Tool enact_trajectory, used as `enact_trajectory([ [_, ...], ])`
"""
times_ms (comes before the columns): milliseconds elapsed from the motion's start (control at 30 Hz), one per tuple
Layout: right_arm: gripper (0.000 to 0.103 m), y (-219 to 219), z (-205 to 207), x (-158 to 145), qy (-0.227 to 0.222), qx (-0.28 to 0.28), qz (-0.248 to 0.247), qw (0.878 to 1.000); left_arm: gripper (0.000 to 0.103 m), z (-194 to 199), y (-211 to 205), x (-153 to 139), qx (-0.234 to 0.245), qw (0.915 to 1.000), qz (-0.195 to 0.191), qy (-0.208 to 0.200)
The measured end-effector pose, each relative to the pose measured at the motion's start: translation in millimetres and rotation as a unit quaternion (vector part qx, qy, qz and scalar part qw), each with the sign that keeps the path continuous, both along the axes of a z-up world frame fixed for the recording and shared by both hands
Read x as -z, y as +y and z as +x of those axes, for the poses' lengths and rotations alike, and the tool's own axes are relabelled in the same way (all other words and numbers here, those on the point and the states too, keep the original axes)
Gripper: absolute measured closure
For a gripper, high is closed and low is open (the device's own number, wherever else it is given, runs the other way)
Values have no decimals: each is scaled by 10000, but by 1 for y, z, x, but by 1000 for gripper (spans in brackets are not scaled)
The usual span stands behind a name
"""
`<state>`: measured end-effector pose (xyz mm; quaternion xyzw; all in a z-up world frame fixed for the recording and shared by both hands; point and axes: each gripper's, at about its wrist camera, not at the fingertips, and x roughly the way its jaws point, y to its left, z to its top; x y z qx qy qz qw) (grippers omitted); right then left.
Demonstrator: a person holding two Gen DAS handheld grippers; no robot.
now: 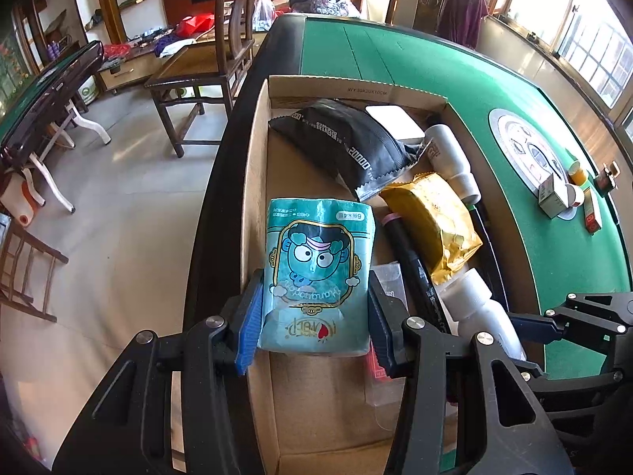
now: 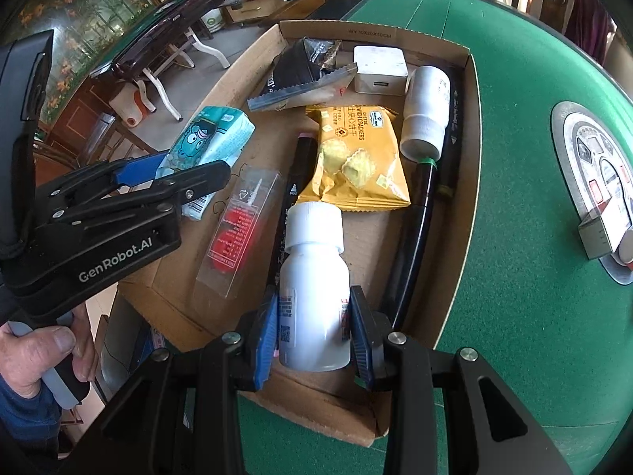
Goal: Organize objects
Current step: 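Lower the blue packet into the box with the left gripper while the right gripper lowers the bottle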
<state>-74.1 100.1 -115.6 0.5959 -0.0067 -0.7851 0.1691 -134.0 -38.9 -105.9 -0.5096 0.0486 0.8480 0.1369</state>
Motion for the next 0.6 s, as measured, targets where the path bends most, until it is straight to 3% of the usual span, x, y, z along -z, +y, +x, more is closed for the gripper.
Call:
enact_trajectory([
  [300,69,-6,-7,1,58,30,37,10000,56,-14,6,2,87,9999,-48,23],
  [600,69,-8,-5,0,53,-37,-11,10000,55,-20,7,8,110,9998,141,-102],
])
